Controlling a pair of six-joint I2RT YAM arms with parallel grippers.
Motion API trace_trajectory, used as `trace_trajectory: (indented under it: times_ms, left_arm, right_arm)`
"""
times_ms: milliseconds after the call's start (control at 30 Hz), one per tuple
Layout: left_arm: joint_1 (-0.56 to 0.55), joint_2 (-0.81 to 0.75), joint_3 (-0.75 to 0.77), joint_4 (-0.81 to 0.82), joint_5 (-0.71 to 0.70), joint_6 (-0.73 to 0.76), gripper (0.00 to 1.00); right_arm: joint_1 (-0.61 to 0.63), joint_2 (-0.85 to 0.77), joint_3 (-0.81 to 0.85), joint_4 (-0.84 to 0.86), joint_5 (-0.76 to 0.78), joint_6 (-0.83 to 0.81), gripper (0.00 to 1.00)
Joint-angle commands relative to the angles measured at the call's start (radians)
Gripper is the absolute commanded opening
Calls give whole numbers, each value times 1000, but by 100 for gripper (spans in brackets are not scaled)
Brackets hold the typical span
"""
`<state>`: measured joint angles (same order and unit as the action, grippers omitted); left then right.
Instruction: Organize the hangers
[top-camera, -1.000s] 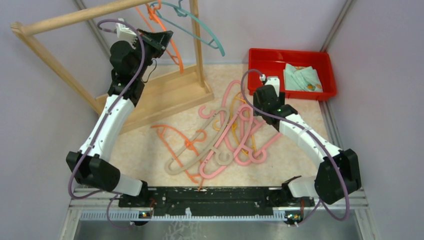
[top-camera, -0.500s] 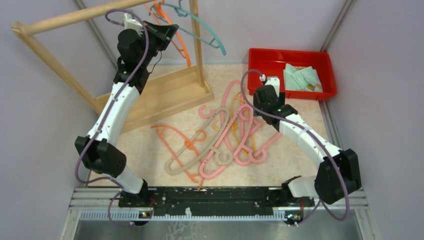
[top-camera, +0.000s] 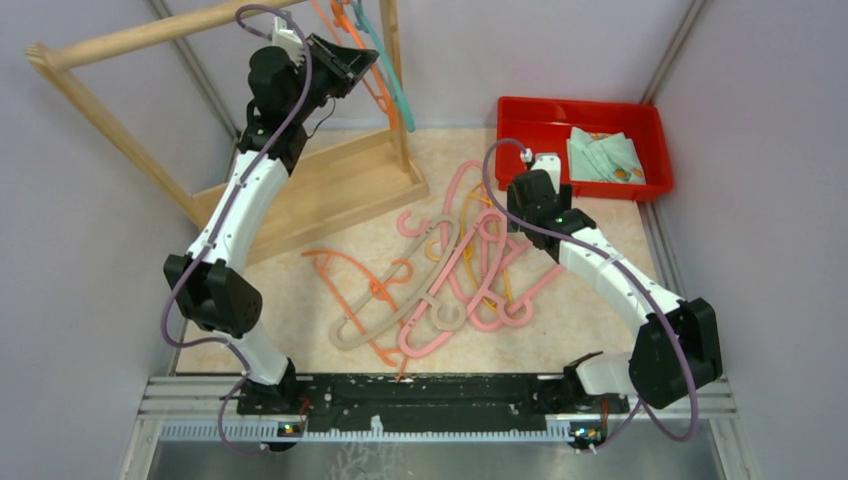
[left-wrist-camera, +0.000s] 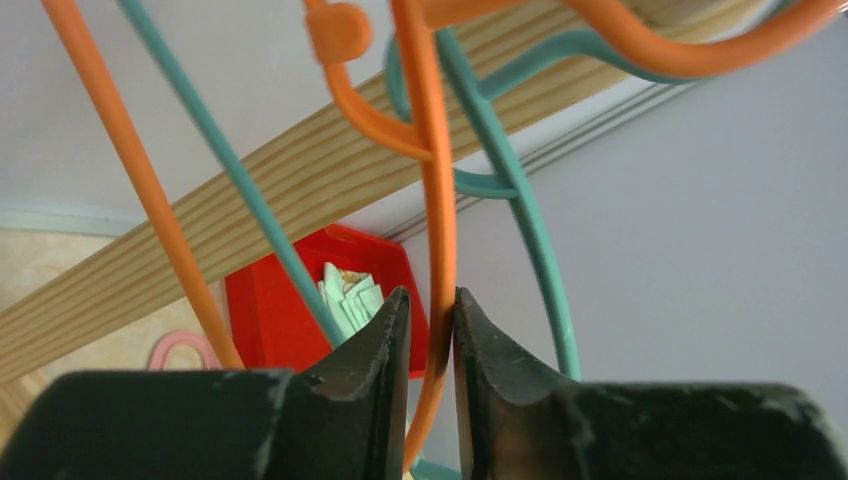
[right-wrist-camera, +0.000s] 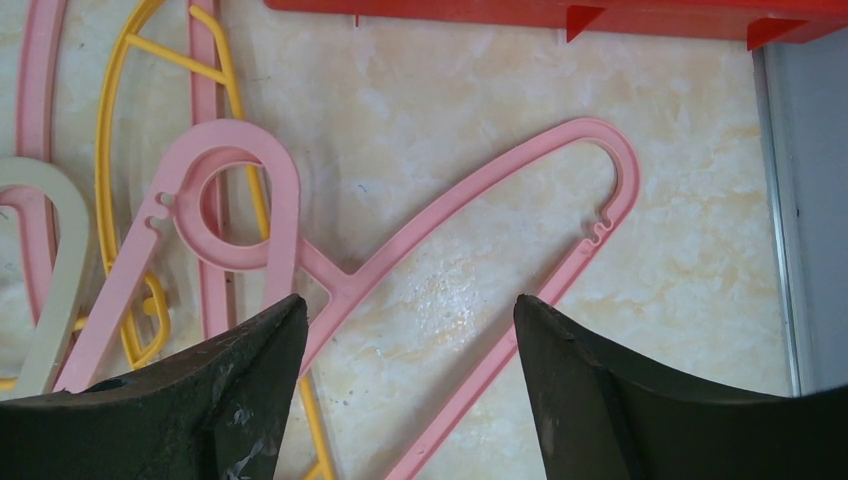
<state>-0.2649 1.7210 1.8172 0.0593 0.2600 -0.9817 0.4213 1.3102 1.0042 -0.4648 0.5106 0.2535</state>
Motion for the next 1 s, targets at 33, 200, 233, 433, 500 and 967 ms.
trace_trajectory:
  times_ms: [33, 200, 233, 433, 500, 967]
  left_arm:
    - [1, -48, -47, -54, 44, 90, 42]
    - [1, -112, -75, -48, 38, 190, 75]
    - [1, -128, -88, -47, 36, 205, 80]
    - [3, -233, -172, -26, 40, 286, 99]
    - [4, -268, -191, -22, 48, 311, 100]
    - [-24, -575, -631, -178, 163, 512, 93]
  right_arm:
    - [-10, -13, 25, 29, 7, -2, 78]
    - [-10, -12, 25, 35, -8, -1, 80]
    - [-10, -13, 26, 34, -11, -1, 80]
    - [-10, -26, 16, 34, -17, 0, 81]
    - [-10, -29, 12, 33, -21, 0, 81]
    - [-10, -43, 7, 29, -20, 19, 84]
